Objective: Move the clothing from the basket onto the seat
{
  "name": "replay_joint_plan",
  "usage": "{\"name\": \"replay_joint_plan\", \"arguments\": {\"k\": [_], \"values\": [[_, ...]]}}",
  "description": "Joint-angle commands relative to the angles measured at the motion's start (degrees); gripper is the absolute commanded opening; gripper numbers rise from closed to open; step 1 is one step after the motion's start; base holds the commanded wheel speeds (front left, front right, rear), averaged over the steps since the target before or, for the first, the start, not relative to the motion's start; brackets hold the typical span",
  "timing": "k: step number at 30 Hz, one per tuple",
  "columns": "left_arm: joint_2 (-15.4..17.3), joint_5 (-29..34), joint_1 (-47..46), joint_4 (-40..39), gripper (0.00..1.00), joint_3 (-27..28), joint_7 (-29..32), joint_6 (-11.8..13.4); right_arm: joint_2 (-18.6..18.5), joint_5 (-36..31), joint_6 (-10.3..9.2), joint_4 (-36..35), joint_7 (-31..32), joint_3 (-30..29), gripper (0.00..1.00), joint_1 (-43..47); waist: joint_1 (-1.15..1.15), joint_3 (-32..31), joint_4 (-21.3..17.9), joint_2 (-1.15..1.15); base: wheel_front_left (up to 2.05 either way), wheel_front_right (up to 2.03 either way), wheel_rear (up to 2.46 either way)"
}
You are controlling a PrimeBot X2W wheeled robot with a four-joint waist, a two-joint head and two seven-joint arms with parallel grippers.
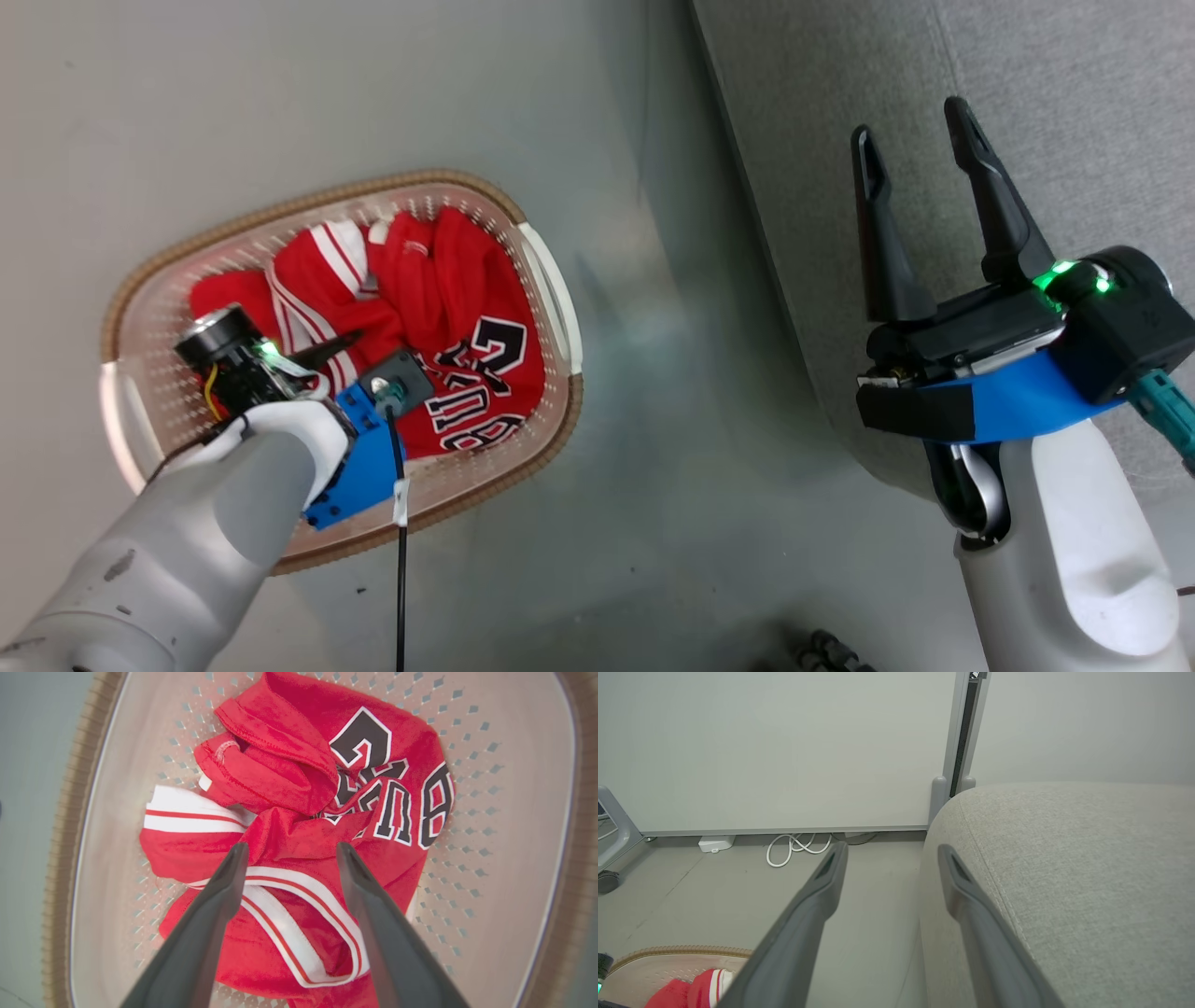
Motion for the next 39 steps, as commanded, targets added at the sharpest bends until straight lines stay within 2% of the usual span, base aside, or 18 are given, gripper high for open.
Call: {"name": "replay_joint_plan", "arguments": {"k": [1,9,19,24,35,36,37,38,39], "values": [[0.6,-0.9,-1.7,0.6,1.0,-0.8,1.5,0.0,-0.1,0.6,0.01,-0.6,-0.2,0.1,1.0,-1.4,-0.01,3.1,-1.5,0.0,0.0,0.0,0.0],[2.5,-6.2,-2.5,1.1,1.0,-2.3,11.6,0.0,-0.1,1.4,0.01,-2.3,-0.2,0.1,1.0,-2.4,-0.01,7.5,-2.4,0.0,0.0,0.0,0.0],[4.3,-10.9,-4.6,1.8,1.0,-2.4,20.2,0.0,-0.1,1.7,0.01,-3.8,-0.2,-0.1,1.0,-2.9,-0.01,11.0,-2.1,0.0,0.0,0.0,0.0],[4.2,-17.0,-3.8,0.2,1.0,-2.1,21.3,0.0,-0.1,2.1,0.01,-4.3,-0.2,0.4,1.0,-3.4,-0.01,12.3,-2.1,0.0,0.0,0.0,0.0],[3.7,-19.9,-3.7,-3.1,1.0,-2.4,20.7,0.0,-0.1,2.3,0.01,-4.8,-0.2,0.7,1.0,-4.2,-0.01,14.4,-2.6,0.0,0.0,0.0,0.0],[3.9,-19.6,-3.6,-3.3,0.73,-2.4,20.8,0.0,-0.1,2.3,0.01,-4.8,-0.2,0.6,1.0,-4.2,-0.01,14.5,-2.7,0.0,0.0,0.0,0.0],[3.9,-19.6,-3.5,-3.5,0.25,-2.4,20.8,0.0,-0.1,2.3,0.01,-4.8,-0.2,0.6,1.0,-4.1,-0.01,14.5,-2.7,0.0,0.0,0.0,0.0],[4.0,-19.6,-3.3,-3.8,0.0,-2.4,20.7,0.0,-0.1,2.3,0.01,-4.9,-0.2,0.5,1.0,-4.1,-0.01,14.5,-2.6,0.0,0.0,0.0,0.0],[4.1,-19.3,-3.2,-4.0,0.0,-2.4,20.8,0.0,-0.1,2.2,0.01,-4.9,-0.2,0.4,1.0,-4.1,-0.01,14.5,-2.6,0.0,0.0,0.0,0.0]]}}
